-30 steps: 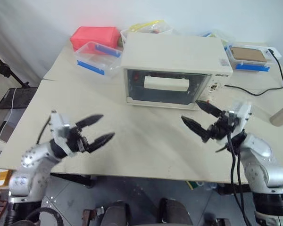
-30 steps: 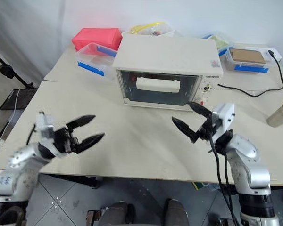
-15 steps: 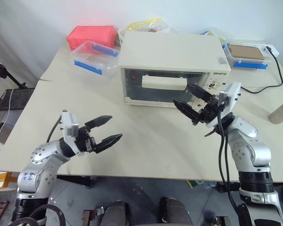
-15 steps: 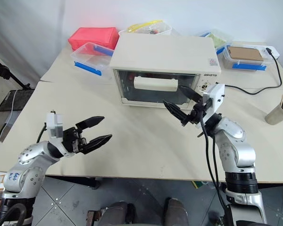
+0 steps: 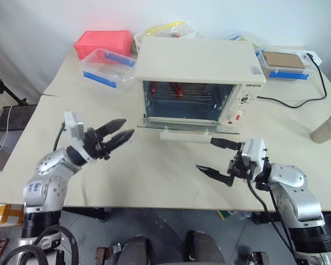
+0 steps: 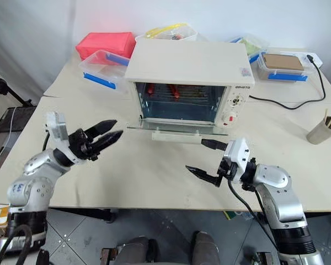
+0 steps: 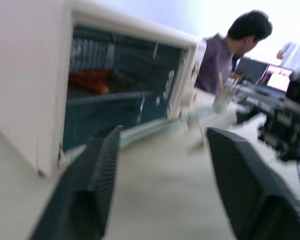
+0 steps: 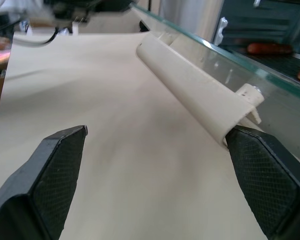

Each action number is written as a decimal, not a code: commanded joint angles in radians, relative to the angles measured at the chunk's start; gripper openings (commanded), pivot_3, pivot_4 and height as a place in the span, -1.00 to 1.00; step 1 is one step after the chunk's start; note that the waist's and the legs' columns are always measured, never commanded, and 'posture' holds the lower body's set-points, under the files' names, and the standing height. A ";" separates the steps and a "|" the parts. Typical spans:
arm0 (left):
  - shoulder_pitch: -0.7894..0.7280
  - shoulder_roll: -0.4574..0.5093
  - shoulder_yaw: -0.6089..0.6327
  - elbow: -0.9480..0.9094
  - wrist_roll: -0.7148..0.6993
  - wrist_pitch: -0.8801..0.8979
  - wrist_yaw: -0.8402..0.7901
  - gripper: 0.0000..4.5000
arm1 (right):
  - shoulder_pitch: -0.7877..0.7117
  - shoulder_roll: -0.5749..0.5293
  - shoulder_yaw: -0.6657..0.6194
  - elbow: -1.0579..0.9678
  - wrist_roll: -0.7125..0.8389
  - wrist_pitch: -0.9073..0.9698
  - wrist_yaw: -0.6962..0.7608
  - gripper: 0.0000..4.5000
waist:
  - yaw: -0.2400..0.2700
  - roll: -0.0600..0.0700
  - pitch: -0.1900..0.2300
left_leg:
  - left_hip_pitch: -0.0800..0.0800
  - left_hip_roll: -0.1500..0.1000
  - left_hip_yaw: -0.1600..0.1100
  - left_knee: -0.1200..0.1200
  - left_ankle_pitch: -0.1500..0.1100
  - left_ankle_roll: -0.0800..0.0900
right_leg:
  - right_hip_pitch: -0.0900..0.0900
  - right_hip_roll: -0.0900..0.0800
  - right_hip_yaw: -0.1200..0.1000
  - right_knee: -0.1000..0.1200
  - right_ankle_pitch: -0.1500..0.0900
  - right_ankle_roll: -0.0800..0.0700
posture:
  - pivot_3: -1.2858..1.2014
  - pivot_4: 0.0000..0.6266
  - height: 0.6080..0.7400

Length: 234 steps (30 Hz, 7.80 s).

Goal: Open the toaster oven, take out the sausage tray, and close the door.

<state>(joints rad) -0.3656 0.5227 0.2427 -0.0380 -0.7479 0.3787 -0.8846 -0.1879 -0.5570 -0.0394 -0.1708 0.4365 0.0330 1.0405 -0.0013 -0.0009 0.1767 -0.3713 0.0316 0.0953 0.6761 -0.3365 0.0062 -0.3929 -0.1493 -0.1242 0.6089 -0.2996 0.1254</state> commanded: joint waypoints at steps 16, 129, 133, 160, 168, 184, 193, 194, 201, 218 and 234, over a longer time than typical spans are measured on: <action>-0.438 -0.176 -0.141 0.644 0.280 -0.309 -0.178 -0.99 | 0.018 0.000 -0.020 0.035 -0.048 -0.139 -0.009 1.00 | 0.003 -0.005 0.003 | -0.002 -0.001 0.001 0.004 0.000 0.000 | 0.000 0.000 -0.002 0.000 0.000 0.000 | 0.03 -0.52 1.00; -0.337 0.111 0.246 0.279 -0.253 1.205 0.191 0.57 | -0.097 -0.046 0.302 -0.185 -1.128 -0.231 -0.637 -1.00 | -0.014 -0.010 0.005 | -0.004 0.001 -0.004 0.007 -0.001 -0.002 | -0.005 0.000 0.001 0.008 -0.001 -0.001 | 0.03 -0.52 1.00; -0.350 0.067 0.313 0.309 -0.278 1.236 0.312 0.57 | -0.146 -0.034 0.312 -0.129 -1.130 -0.274 -0.656 -1.00 | -0.015 -0.010 0.005 | -0.003 0.001 -0.004 0.007 -0.001 -0.002 | -0.005 0.000 0.002 0.009 -0.001 -0.001 | 0.03 -0.52 1.00; -0.300 -0.059 0.320 0.318 -0.373 1.228 0.537 -0.20 | -0.194 0.000 0.314 -0.087 -1.096 -0.340 -0.632 -1.00 | -0.023 -0.010 0.005 | -0.001 0.001 -0.003 0.006 -0.001 -0.002 | -0.005 0.000 0.004 0.009 -0.001 -0.001 | 0.03 -0.52 1.00; -0.341 -0.103 0.302 0.327 -0.374 1.236 0.565 -0.20 | -0.201 0.005 0.324 -0.079 -1.082 -0.353 -0.614 -1.00 | -0.023 -0.010 0.005 | -0.001 0.001 -0.003 0.006 -0.001 -0.002 | -0.005 0.000 0.005 0.009 -0.001 -0.001 | 0.03 -0.52 1.00; -0.387 -0.155 0.347 0.463 -0.481 1.236 0.717 -0.99 | -0.196 0.008 0.323 -0.079 -1.038 -0.369 -0.585 -1.00 | -0.023 -0.010 0.005 | -0.001 0.001 -0.003 0.006 -0.001 -0.002 | -0.005 0.000 0.005 0.010 -0.001 -0.001 | 0.03 -0.52 1.00; -0.402 -0.092 0.333 0.634 -0.761 1.236 0.887 -1.00 | -0.154 -0.011 0.306 -0.116 -0.895 -0.326 -0.482 -0.65 | -0.024 -0.010 0.005 | -0.001 0.000 -0.004 0.006 -0.001 -0.002 | -0.005 0.000 0.006 0.010 -0.001 -0.001 | 0.03 -0.52 1.00; -0.395 -0.078 0.319 0.646 -0.806 1.236 0.906 -1.00 | -0.146 -0.020 0.303 -0.122 -0.879 -0.332 -0.471 -0.54 | -0.024 -0.010 0.005 | 0.000 0.001 -0.004 0.006 -0.001 -0.002 | -0.005 0.000 0.005 0.010 -0.001 -0.001 | 0.03 -0.52 1.00; -0.286 0.038 0.286 0.657 -1.041 1.235 0.991 -1.00 | -0.024 -0.133 0.160 -0.140 -0.727 -0.446 -0.469 -0.40 | -0.024 -0.010 0.005 | 0.001 0.000 -0.004 0.005 -0.001 -0.002 | -0.005 0.000 0.007 0.011 -0.001 -0.001 | 0.03 -0.52 1.00; 0.312 0.026 0.525 0.285 -1.224 0.983 0.936 -1.00 | 0.037 -0.228 0.029 0.362 -0.240 -0.455 -0.164 -0.97 | -0.025 -0.010 0.005 | 0.003 0.003 -0.002 0.005 -0.001 -0.002 | -0.004 0.000 0.010 0.010 -0.001 -0.002 | 0.03 -0.52 1.00; 0.391 -0.387 0.748 -0.071 -1.224 0.680 1.102 -1.00 | -0.070 -0.026 0.007 0.281 -0.011 -0.169 -0.023 -0.97 | -0.021 -0.010 0.005 | 0.003 0.002 -0.001 0.006 -0.003 -0.002 | -0.003 0.000 0.011 0.009 -0.001 -0.002 | 0.03 -0.52 1.00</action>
<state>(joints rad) 0.0192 0.1565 0.9650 -0.0612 -1.9481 1.0819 0.2007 -0.2507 -0.5848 0.0219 0.1699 0.3710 -0.1403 1.0163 -0.0222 -0.0107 0.1814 -0.3682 0.0335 0.0941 0.6821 -0.3391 0.0038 -0.3958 -0.1494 -0.1130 0.6175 -0.3006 0.1237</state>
